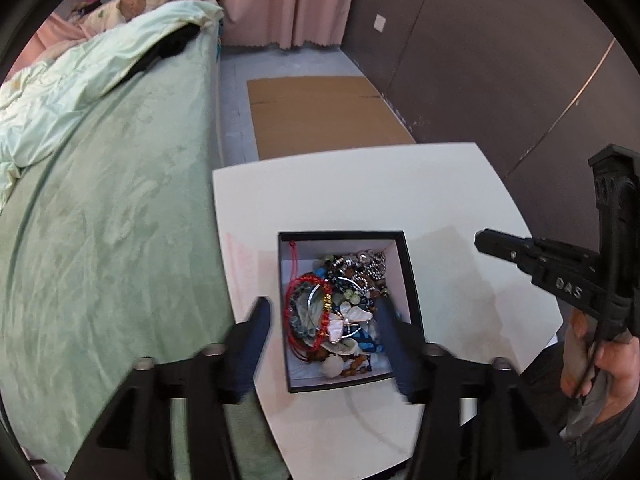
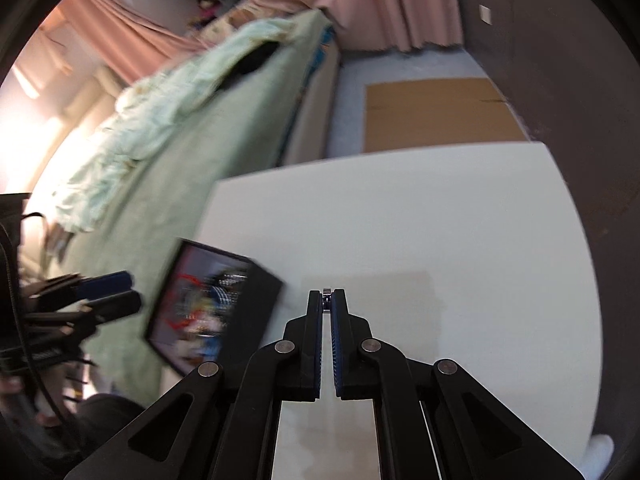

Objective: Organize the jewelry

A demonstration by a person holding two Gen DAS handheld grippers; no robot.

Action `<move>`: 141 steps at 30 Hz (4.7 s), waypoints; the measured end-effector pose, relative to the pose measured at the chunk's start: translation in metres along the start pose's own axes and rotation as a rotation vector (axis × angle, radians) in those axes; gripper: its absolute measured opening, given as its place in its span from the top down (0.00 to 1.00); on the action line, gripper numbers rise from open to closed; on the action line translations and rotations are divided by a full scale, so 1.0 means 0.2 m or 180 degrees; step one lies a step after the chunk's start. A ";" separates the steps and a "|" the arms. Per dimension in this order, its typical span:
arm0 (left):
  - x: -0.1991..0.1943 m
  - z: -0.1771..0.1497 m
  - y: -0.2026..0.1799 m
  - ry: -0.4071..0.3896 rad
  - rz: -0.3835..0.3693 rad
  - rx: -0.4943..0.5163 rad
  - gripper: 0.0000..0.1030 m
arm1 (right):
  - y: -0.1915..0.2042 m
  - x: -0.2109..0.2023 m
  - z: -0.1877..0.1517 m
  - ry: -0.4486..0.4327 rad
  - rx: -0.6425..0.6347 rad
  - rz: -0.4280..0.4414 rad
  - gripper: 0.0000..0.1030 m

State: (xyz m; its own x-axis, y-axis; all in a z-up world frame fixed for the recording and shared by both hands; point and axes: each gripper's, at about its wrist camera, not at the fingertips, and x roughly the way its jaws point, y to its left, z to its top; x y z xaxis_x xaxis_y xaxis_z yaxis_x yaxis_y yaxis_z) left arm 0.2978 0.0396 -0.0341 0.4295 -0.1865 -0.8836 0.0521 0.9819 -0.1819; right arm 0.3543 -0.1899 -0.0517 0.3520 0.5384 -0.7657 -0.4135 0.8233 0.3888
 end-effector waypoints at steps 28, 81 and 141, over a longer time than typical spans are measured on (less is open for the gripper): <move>-0.40 -0.16 0.16 -0.0544 -0.0076 -0.0346 0.14 | 0.28 -0.10 -0.07 -0.0324 -0.0177 0.0609 0.18; -0.70 -0.84 -0.19 -0.1855 0.0150 -0.0092 0.00 | 0.13 -0.87 -0.78 -0.1068 -0.0410 -0.0489 0.00; -0.67 -0.82 -0.20 -0.1788 0.0357 -0.0150 0.00 | 0.08 -0.87 -0.77 -0.1123 -0.0210 -0.0360 0.00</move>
State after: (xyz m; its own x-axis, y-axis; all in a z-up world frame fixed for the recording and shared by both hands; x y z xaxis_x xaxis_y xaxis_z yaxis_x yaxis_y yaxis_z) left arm 0.0908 0.0208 0.0210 0.8439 -0.0229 -0.5361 -0.0562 0.9898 -0.1307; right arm 0.1563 -0.2974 0.0090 0.6614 0.4830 -0.5738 -0.4046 0.8739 0.2693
